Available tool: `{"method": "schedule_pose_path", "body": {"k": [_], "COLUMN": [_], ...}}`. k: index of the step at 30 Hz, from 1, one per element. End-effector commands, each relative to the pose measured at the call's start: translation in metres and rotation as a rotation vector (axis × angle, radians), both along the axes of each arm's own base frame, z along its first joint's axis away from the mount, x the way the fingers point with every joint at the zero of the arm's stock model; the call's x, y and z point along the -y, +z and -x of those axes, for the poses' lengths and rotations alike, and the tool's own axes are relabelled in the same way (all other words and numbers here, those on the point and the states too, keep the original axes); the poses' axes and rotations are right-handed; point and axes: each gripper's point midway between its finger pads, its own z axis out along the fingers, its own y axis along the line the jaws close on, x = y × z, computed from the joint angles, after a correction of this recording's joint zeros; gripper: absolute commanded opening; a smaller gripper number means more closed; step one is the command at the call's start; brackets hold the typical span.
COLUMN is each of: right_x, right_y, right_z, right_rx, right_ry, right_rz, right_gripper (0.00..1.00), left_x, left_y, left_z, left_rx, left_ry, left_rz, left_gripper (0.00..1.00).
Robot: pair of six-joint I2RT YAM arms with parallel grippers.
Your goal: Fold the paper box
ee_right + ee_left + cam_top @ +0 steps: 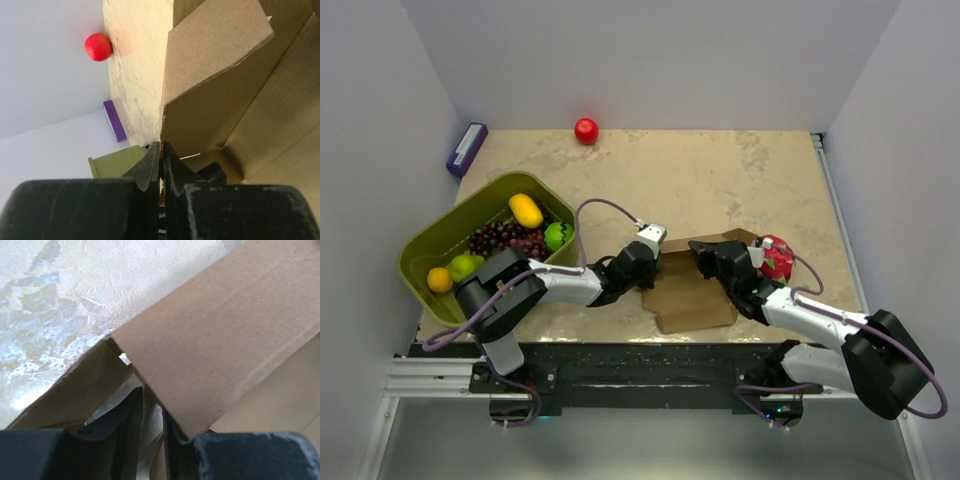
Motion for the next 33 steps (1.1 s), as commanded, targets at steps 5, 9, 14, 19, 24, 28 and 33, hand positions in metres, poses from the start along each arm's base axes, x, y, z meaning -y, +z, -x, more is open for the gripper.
{"method": "schedule_pose_path", "body": {"k": [5, 9, 14, 19, 24, 28, 33], "right_x": [0.002, 0.006, 0.012, 0.015, 0.016, 0.017, 0.018], "right_y": [-0.004, -0.001, 0.002, 0.001, -0.003, -0.002, 0.0], "right_z": [0.001, 0.001, 0.003, 0.005, 0.006, 0.007, 0.008], "right_rx": [0.003, 0.011, 0.02, 0.022, 0.015, 0.02, 0.025], "right_ry": [-0.004, -0.02, -0.039, -0.047, -0.048, -0.048, -0.049], "right_rz": [0.018, 0.02, 0.023, 0.026, 0.029, 0.025, 0.019], "right_gripper": [0.0, 0.0, 0.0, 0.0, 0.0, 0.0, 0.0], "left_x": [0.02, 0.016, -0.006, -0.043, -0.068, -0.079, -0.072], "left_y": [0.023, 0.067, 0.1, 0.131, 0.159, 0.153, 0.13], "left_z": [-0.002, -0.002, 0.01, 0.019, 0.006, -0.014, -0.034], "left_rx": [0.039, 0.103, 0.143, 0.191, 0.231, 0.198, 0.133], "left_ry": [-0.008, -0.025, -0.047, -0.027, 0.035, 0.094, 0.113], "left_rz": [0.088, 0.131, 0.137, 0.173, 0.197, 0.171, 0.158], "left_gripper": [0.31, 0.49, 0.77, 0.9, 0.92, 0.92, 0.9]}}
